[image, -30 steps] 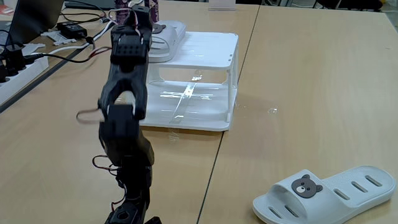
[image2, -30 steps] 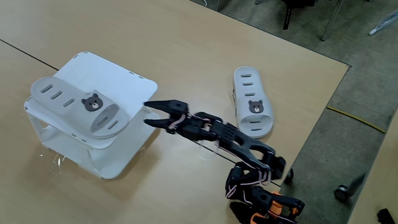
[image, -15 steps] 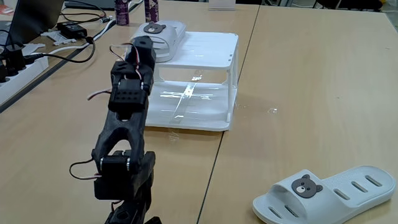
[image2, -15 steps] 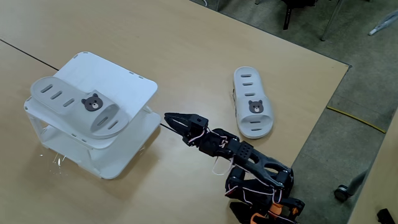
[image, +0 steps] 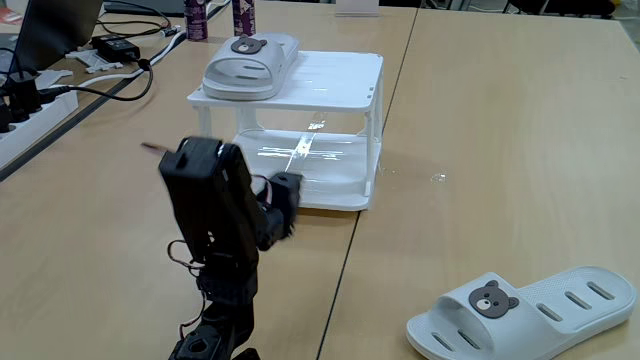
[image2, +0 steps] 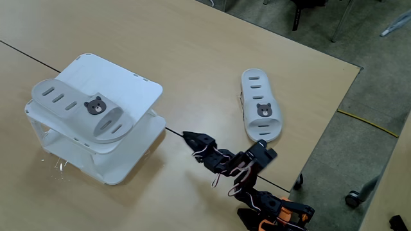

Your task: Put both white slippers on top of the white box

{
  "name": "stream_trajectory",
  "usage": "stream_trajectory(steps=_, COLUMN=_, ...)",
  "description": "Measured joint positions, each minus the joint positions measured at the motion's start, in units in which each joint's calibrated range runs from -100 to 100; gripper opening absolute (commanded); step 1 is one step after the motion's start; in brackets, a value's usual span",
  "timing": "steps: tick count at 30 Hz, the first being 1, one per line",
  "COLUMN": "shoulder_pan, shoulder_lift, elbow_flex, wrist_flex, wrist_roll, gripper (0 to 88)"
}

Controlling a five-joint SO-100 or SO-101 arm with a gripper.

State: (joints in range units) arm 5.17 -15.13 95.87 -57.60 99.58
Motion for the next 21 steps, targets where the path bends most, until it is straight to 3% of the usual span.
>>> stream_trajectory(steps=10, shoulder_pan=27.79, shoulder_lift=24.0, elbow_flex=0.09, wrist_flex=-21.8, wrist_roll=0.0, gripper=0.8)
stream_trajectory(steps=15, shoulder_pan=40.45, shoulder_lift=28.21, elbow_flex=0.72, wrist_flex=-23.78, wrist_roll=0.0, gripper=0.8)
stream_trajectory(steps=21, shoulder_pan=46.74, shoulder_lift=30.02, elbow_flex=0.36, wrist_flex=-23.78, wrist_roll=0.0, gripper=0.8)
